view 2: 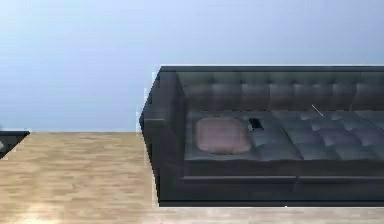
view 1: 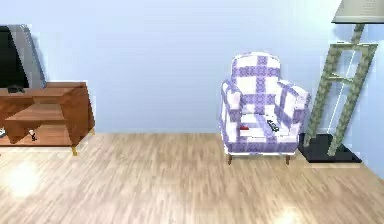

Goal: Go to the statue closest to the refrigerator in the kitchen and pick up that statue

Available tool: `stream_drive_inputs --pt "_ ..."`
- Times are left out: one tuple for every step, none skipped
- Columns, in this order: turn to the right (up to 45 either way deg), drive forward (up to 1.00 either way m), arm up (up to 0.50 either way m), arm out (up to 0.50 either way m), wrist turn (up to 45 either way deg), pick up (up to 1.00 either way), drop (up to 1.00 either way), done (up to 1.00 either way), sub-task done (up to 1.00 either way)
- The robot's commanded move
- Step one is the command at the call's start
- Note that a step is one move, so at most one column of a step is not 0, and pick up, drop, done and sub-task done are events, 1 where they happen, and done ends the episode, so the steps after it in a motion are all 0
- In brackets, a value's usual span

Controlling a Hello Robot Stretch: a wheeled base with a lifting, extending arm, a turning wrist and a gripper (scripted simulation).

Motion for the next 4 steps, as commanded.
stream_drive_inputs --pt "-45.0 0.00 0.00 0.00 0.0 0.00 0.00 0.00 0.00" --pt "-45.0 0.00 0.00 0.00 0.0 0.00 0.00 0.00 0.00" --pt "-15.0 0.00 0.00 0.00 0.0 0.00 0.00 0.00 0.00" --pt "0.0 1.00 0.00 0.00 0.0 0.00 0.00 0.00 0.00"
